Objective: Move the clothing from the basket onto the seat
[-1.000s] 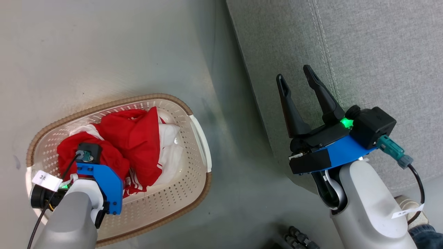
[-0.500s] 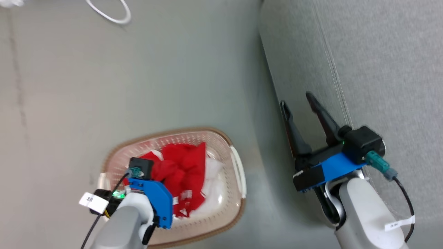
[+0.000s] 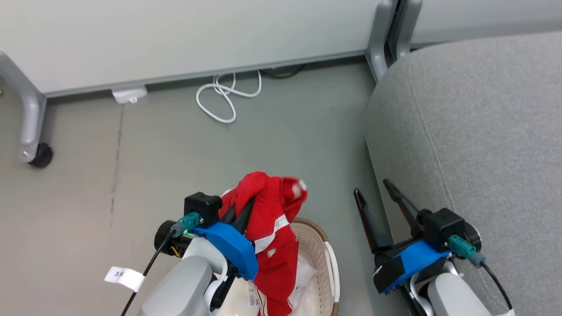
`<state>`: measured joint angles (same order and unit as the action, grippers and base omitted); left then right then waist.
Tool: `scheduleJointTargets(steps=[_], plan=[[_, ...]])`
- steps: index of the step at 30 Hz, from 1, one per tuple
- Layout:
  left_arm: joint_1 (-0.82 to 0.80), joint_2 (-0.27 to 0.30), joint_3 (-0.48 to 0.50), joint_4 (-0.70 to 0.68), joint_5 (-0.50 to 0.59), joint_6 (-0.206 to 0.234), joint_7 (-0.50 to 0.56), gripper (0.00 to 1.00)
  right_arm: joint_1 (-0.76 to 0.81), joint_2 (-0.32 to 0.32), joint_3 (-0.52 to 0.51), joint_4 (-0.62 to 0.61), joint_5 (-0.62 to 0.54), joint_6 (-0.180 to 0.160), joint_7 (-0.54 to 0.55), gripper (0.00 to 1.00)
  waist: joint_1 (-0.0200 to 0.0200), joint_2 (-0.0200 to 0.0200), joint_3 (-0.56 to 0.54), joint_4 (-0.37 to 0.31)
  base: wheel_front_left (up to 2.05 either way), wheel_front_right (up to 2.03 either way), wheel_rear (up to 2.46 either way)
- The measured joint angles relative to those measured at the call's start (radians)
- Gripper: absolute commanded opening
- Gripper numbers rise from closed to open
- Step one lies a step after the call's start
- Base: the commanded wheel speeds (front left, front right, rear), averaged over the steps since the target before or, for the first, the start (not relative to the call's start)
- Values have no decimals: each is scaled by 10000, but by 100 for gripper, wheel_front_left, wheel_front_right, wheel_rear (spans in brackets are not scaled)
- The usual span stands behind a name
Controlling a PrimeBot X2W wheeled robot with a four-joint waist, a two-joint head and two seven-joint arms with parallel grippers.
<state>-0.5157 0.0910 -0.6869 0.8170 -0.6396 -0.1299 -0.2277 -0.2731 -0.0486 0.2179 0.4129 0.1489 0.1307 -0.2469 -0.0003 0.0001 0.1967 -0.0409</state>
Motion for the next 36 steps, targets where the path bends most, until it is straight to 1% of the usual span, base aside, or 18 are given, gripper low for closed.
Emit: scheduleJointTargets(steps=[8, 15, 21, 27, 32, 36], plan=[[-525, 23, -343, -884, -196, 0, -224, 0, 389, 4, 447, -228, 228, 0, 449, 100, 2, 0, -926, 342, 0, 0, 0], [-1538, -182, -769, -1323, -385, 0, -50, 0, 404, 2, 639, -389, 286, 0, 823, 100, 2, 0, -1366, 708, 0, 0, 0], [-2247, -303, -1039, -1361, -493, 0, 90, 0, 363, 2, 708, -474, 288, 0, 1020, 100, 2, 0, -1555, 854, 0, 0, 0], [-2371, -343, -1304, -1285, -662, 0, 107, 0, 235, 2, 767, -566, 345, 0, 1145, 100, 3, 0, -1599, 843, 0, 0, 0], [-2459, -359, -1544, -1266, -763, 0, 107, 0, -346, 2, 1085, -493, 311, 0, 1484, 100, 3, 0, -1555, 832, 0, 0, 0], [-2526, -378, -1762, -1300, -880, 0, 107, 0, -913, 2, 1440, -138, 343, 0, 1716, 100, 3, 0, -1503, 874, 0, 0, 0]])
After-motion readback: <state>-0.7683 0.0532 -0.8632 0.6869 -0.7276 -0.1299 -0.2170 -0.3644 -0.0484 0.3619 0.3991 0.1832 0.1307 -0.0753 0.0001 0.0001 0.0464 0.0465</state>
